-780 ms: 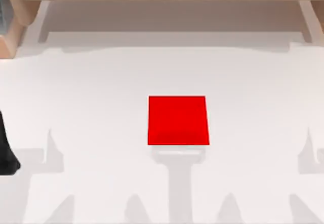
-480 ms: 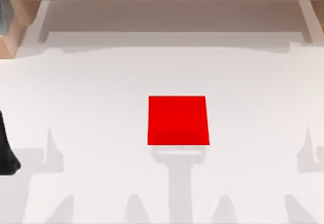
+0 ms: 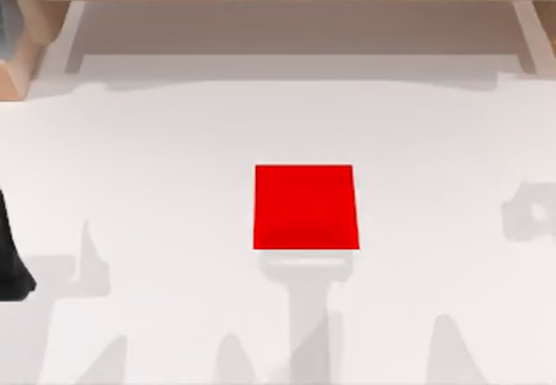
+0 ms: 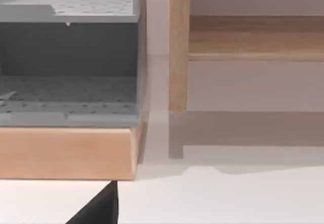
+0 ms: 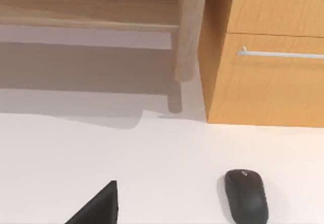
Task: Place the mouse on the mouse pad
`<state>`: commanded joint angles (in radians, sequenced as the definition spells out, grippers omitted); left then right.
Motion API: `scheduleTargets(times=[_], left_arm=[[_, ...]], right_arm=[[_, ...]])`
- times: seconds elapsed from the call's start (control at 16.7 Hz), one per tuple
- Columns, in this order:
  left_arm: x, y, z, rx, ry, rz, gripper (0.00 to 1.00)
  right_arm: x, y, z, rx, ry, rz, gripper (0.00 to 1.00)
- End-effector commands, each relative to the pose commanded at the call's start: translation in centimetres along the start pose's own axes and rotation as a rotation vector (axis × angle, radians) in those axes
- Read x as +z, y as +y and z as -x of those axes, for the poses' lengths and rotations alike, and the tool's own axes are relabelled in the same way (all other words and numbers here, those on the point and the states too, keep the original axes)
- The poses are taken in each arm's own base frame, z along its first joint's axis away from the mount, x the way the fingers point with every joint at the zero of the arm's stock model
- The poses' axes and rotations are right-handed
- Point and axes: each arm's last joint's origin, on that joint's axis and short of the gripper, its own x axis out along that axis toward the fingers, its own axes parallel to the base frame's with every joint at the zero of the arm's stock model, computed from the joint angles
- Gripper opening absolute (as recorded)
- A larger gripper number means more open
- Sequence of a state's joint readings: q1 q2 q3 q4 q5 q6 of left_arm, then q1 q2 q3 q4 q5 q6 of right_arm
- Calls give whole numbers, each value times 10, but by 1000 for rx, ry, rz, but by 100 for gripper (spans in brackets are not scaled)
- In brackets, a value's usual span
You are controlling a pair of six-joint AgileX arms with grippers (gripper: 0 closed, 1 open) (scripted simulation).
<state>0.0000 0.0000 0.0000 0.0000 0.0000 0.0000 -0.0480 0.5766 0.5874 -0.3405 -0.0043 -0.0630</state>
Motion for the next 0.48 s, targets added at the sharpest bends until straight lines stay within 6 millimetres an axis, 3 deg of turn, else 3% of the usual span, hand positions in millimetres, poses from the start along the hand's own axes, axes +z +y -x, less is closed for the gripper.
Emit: scheduleTargets(times=[0.48], left_arm=[[0,0,0,0,0,0,100]], right_arm=[[65,-11,-79,19,441,54,100]])
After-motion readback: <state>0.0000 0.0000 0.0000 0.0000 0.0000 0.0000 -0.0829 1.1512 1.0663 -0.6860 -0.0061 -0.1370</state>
